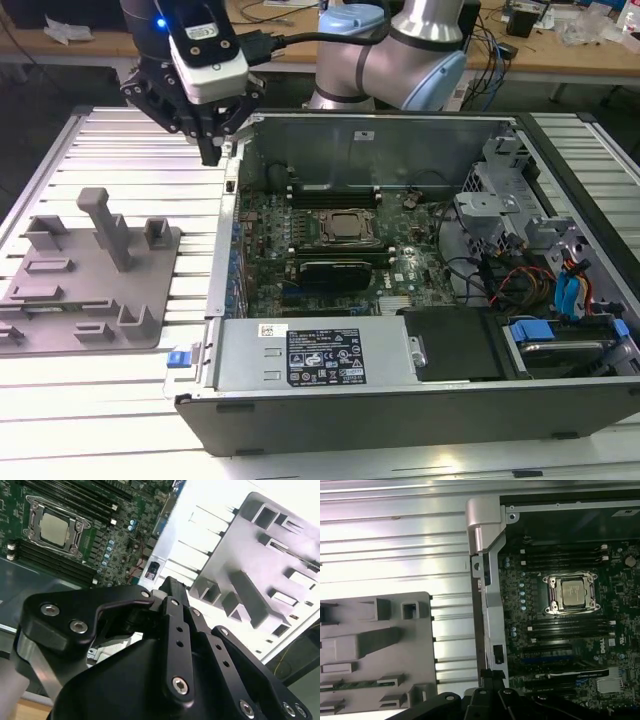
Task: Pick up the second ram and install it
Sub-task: 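Reach for the second ram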
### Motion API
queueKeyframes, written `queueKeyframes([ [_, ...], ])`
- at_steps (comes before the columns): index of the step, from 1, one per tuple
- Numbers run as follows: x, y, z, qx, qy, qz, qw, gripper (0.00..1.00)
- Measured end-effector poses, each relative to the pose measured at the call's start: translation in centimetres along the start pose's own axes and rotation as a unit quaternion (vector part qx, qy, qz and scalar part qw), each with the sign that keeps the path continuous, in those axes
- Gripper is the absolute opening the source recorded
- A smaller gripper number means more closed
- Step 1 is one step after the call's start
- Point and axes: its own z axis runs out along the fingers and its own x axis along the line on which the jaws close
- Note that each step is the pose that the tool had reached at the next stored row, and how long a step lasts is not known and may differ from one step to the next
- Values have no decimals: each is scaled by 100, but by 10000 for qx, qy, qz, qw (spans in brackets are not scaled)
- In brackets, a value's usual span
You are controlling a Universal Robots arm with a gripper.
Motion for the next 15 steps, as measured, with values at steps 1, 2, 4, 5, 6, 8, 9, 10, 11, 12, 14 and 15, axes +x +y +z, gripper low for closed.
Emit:
queueKeyframes([
  [1, 8, -1, 0, 0, 0, 0, 10000, 8],
  [2, 49, -4, -1, 0, 0, 0, 10000, 8],
  [4, 115, -9, -2, 0, 0, 0, 10000, 8],
  [5, 147, -11, -3, 0, 0, 0, 10000, 8],
  [6, 191, -14, -3, 0, 0, 0, 10000, 8],
  [8, 232, -18, -4, 0, 0, -1, 10000, 8],
  [9, 254, -19, -5, 0, 0, 0, 10000, 8],
  [10, 270, -20, -5, 0, 0, 0, 10000, 8],
  [11, 297, -22, -5, 0, 0, -1, 10000, 8],
  [12, 325, -24, -5, 0, 0, 0, 10000, 8],
  [14, 394, -30, -6, 0, 0, 0, 10000, 8],
  [15, 429, -32, -6, 0, 0, 0, 10000, 8],
])
